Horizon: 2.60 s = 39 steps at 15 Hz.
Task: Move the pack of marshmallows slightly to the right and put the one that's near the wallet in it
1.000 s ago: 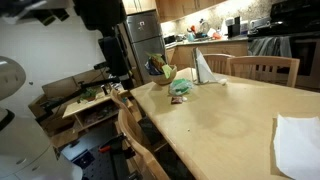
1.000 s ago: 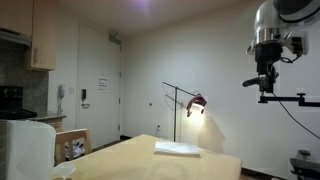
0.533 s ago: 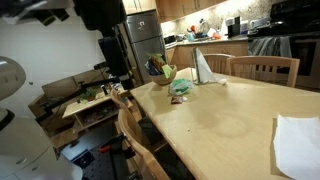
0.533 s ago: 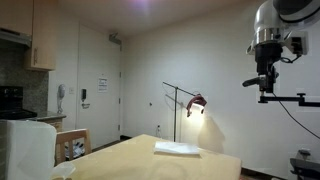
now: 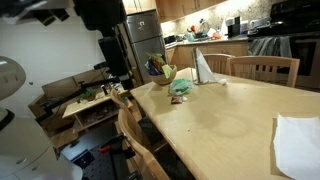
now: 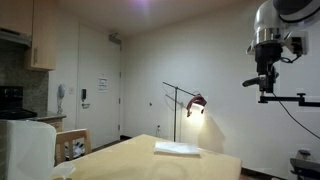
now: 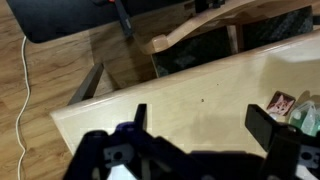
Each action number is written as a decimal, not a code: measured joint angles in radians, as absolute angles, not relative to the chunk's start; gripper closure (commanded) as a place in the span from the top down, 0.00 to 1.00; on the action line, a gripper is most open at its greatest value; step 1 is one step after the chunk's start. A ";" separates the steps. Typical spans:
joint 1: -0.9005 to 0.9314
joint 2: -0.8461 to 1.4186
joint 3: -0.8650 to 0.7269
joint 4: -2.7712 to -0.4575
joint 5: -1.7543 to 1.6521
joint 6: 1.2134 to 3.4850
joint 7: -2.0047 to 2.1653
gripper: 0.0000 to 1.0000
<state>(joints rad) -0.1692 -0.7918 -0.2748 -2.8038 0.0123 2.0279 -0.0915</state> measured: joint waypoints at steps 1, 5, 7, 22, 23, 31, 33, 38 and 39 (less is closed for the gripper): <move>-0.169 -0.792 -0.275 -2.804 0.012 2.028 -0.092 1.00; -0.169 -0.792 -0.275 -2.804 0.012 2.028 -0.092 1.00; -0.169 -0.792 -0.275 -2.804 0.012 2.028 -0.092 1.00; -0.169 -0.792 -0.275 -2.804 0.012 2.028 -0.092 1.00; -0.169 -0.792 -0.275 -2.804 0.012 2.028 -0.092 1.00; -0.147 -0.790 -0.136 -2.786 -0.039 2.028 -0.092 1.00; -0.114 -0.790 -0.067 -2.774 -0.071 2.027 -0.091 1.00; -0.004 -0.789 0.066 -2.744 -0.157 2.027 -0.093 1.00; 0.020 -0.787 0.082 -2.739 -0.176 2.027 -0.097 1.00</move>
